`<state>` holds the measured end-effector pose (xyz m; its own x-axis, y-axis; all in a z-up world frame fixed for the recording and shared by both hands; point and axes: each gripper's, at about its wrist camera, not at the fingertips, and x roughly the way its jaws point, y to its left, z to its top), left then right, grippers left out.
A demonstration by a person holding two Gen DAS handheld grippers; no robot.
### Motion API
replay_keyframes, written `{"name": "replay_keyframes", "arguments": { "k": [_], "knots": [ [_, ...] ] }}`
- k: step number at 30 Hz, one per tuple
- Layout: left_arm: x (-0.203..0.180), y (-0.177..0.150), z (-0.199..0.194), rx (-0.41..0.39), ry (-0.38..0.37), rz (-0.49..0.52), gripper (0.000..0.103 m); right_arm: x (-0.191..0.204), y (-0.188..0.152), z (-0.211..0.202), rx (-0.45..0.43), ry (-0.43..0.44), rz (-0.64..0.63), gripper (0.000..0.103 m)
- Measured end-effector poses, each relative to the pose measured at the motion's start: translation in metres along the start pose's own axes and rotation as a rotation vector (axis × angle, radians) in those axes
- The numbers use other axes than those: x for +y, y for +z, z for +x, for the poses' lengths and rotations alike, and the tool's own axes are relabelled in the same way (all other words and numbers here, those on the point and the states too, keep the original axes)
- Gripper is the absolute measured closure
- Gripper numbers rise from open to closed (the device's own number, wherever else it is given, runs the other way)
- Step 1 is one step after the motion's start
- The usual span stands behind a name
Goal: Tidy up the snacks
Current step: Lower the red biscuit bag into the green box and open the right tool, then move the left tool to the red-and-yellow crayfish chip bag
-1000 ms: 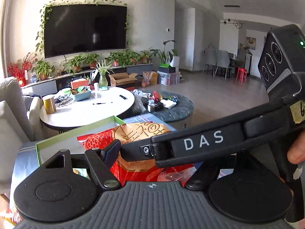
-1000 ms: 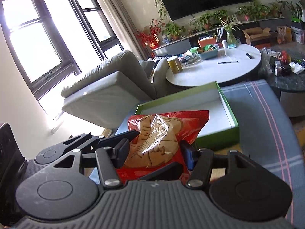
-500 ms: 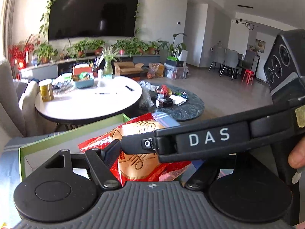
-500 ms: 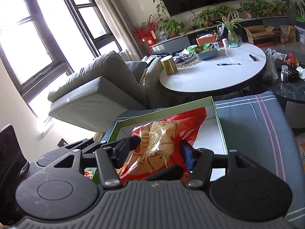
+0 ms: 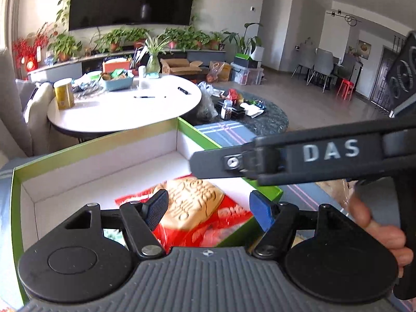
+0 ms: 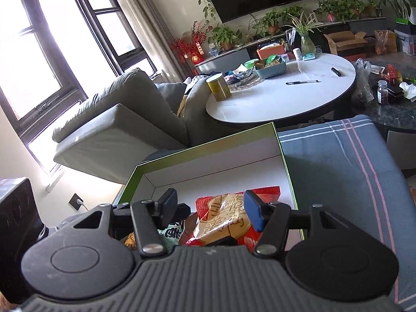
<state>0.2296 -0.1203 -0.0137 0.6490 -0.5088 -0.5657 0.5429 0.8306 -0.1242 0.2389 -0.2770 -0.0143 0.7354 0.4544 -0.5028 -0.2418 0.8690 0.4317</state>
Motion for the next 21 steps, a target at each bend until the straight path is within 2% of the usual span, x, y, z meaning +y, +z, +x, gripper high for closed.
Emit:
{"name": "replay_keyframes", "arguments": {
  "k": [11, 21],
  "knots": [
    [0.004, -0.008, -0.039, -0.036, 0.042, -0.04, 0.034, 0.004, -0.011, -0.023, 0.005, -0.029, 0.016, 0.04],
    [0.001, -0.028, -0.072, -0.043, 0.062, -0.046, 0.031, 0.018, -0.034, -0.042, 0.006, -0.014, 0.03, 0.04]
  ]
}}
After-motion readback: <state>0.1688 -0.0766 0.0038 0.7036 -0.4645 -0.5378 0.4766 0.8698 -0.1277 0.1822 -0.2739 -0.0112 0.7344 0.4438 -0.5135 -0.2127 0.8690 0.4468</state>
